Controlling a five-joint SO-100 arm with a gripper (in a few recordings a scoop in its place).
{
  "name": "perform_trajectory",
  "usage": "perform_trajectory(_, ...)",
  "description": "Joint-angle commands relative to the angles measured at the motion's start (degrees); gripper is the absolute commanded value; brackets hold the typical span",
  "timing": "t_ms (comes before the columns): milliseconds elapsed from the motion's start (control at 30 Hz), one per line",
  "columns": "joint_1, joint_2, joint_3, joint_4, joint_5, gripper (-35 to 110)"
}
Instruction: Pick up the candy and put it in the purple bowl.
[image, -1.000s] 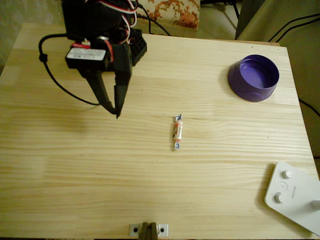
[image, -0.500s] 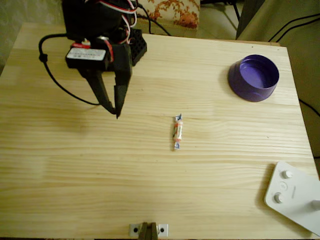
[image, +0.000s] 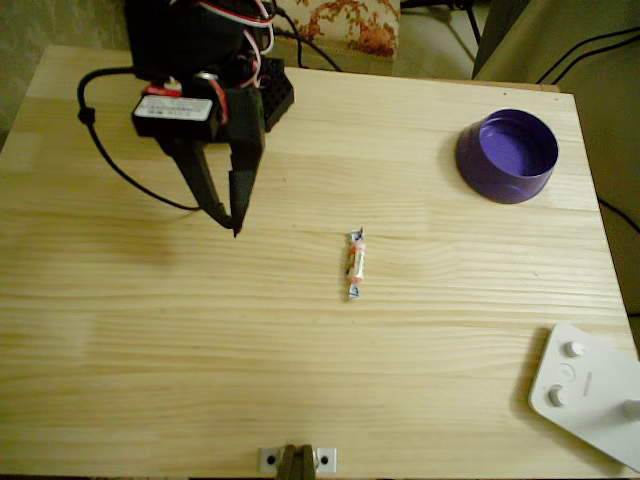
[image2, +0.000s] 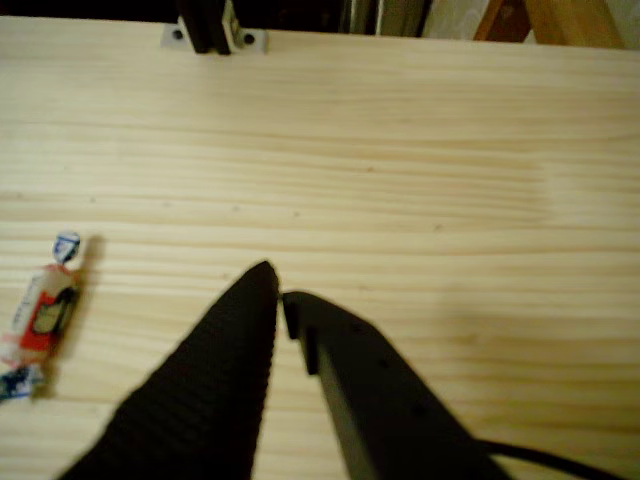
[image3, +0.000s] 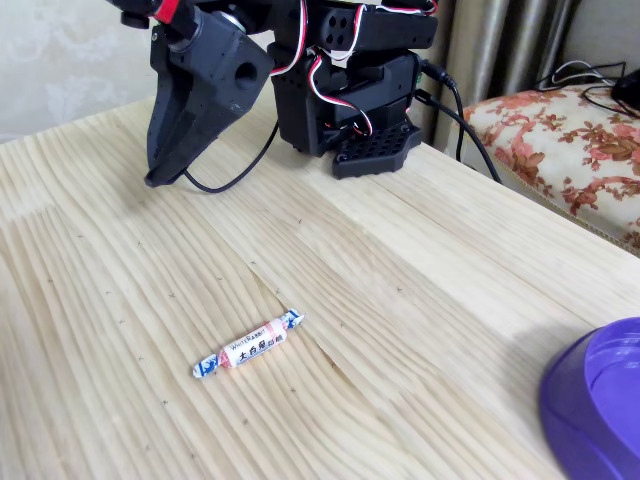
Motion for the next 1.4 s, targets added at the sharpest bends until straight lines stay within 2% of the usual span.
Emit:
perform_trajectory(0,-1.14,3.96,-0.26,0.62,0.44,0)
perform_trajectory(200,-0.79,3.34,-0.53,0.62,0.44,0)
perform_trajectory(433,-1.93,-6.86,-7.38,-1.14,0.7,0)
perform_trajectory(567,-3.52,-14.24,-12.92,-3.96,0.7,0)
perform_trajectory(767,-7.91,-30.94,-29.09,-4.22,7.73,0)
perform_trajectory(1067,-15.56,-51.68,-54.58,8.26,22.5,0)
perform_trajectory(1367,-29.36,-58.1,-59.68,13.54,29.09,0)
